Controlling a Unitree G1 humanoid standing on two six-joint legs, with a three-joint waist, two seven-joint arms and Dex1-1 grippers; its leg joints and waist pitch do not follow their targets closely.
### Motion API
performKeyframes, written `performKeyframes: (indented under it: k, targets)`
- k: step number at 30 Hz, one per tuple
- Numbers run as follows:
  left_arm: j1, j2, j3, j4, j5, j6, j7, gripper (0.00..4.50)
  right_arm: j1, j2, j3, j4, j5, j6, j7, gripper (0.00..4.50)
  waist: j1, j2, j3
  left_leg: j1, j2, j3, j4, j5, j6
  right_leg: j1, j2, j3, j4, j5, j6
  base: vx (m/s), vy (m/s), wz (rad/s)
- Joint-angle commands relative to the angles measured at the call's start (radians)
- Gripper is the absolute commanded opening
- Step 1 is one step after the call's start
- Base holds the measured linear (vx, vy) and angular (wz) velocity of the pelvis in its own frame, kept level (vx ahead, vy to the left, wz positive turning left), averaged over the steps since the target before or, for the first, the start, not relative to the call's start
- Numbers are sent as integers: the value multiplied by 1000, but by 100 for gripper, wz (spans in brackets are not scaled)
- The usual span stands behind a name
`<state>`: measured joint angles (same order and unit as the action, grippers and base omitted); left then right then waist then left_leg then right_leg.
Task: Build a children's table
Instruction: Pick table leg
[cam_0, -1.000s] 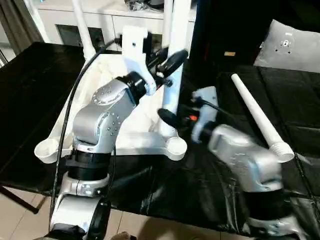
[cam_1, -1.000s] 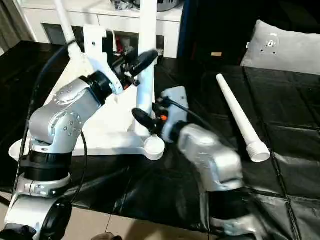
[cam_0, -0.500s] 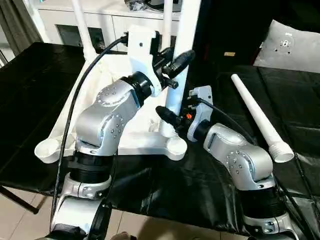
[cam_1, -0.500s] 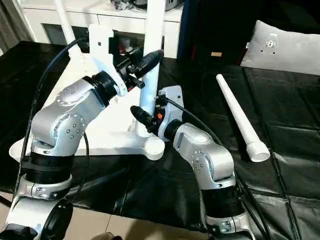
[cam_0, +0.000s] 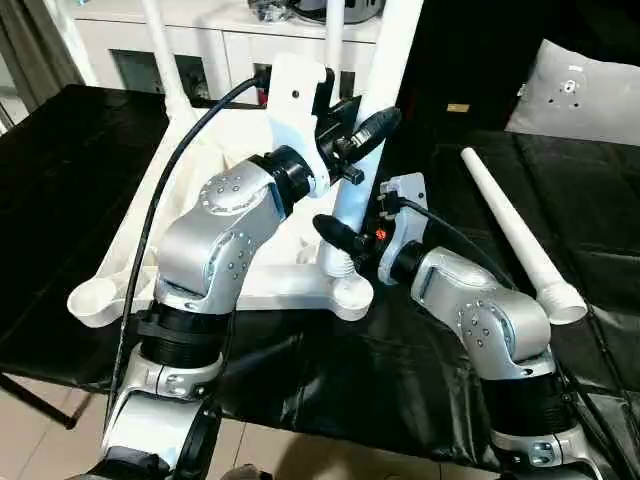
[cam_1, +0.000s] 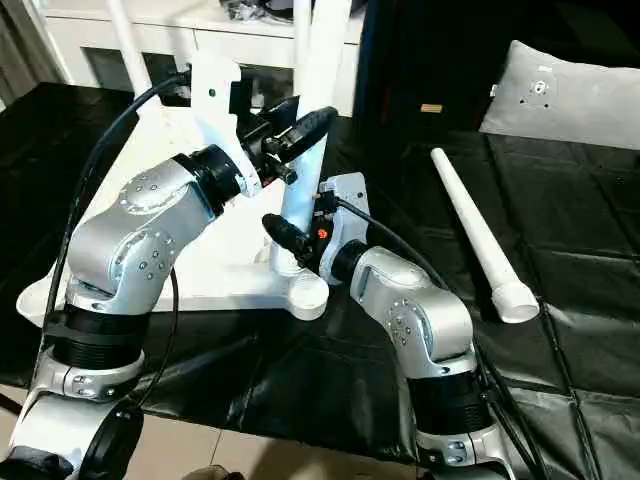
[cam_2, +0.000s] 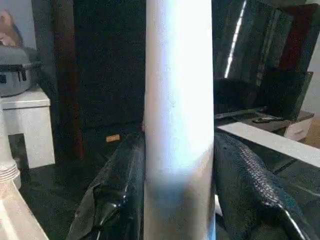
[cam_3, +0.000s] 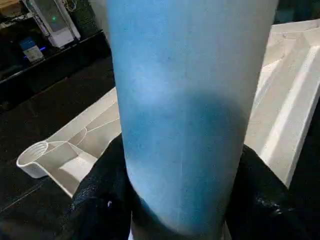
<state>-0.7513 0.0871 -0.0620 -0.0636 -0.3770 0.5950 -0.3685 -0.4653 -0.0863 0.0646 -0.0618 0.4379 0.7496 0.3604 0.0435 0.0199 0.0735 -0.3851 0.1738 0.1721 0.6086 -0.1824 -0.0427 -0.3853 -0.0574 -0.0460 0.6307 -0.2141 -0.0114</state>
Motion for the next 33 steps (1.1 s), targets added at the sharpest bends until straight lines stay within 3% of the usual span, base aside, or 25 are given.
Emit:
performKeyframes:
  k: [1, 7, 8, 10, 20, 22, 23, 33]
  targets:
    - [2, 4, -12, -26, 3, -6, -20, 174, -14, -4, -22, 0, 1, 0, 0, 193, -3, -14, -85, 11, 42, -11, -56, -30, 22, 55, -71, 48, -66, -17, -203, 0, 0, 0]
    - [3, 7, -6, -26, 0, -2, -19, 174, -9, -2, -17, -1, -4, -9, -5, 193, -9, -15, -85, 11, 41, -10, -54, -30, 27, 56, -71, 48, -67, -20, -208, 0, 0, 0]
    - [1, 8, -6, -23, 1, -1, -17, 174, -8, -3, -17, -2, -5, -9, -6, 193, -8, -5, -86, 12, 41, -12, -54, -29, 26, 55, -72, 48, -66, -19, -209, 0, 0, 0]
    - [-1, 8, -6, -19, 2, -2, -16, 174, -7, -5, -15, -4, -8, -8, -8, 193, -10, -11, -85, 12, 42, -11, -55, -34, 25, 56, -70, 48, -67, -14, -211, 0, 0, 0]
    - [3, 22, 2, -37, 1, 21, -4, 174, 3, -10, 8, -30, -40, -3, -34, 193, -10, -8, -85, 14, 43, -12, -55, -38, 20, 54, -70, 48, -66, -14, -215, 0, 0, 0]
    - [3, 23, 3, -38, 1, 23, -3, 174, 3, -11, 10, -32, -41, -4, -33, 193, -10, -9, -85, 14, 43, -12, -55, -38, 20, 55, -70, 48, -65, -10, -216, 0, 0, 0]
    - [3, 26, 6, -46, -3, 31, -2, 174, 4, -11, 13, -38, -41, -5, -27, 193, -9, -14, -85, 13, 43, -12, -55, -40, 20, 57, -71, 48, -65, -17, -215, 0, 0, 0]
    - [28, 43, 25, -89, -16, 79, 20, 174, 22, -14, 39, -58, -40, 4, -19, 193, -9, -13, -82, 13, 43, -11, -56, -42, 17, 53, -70, 48, -66, -34, -208, 0, 0, 0]
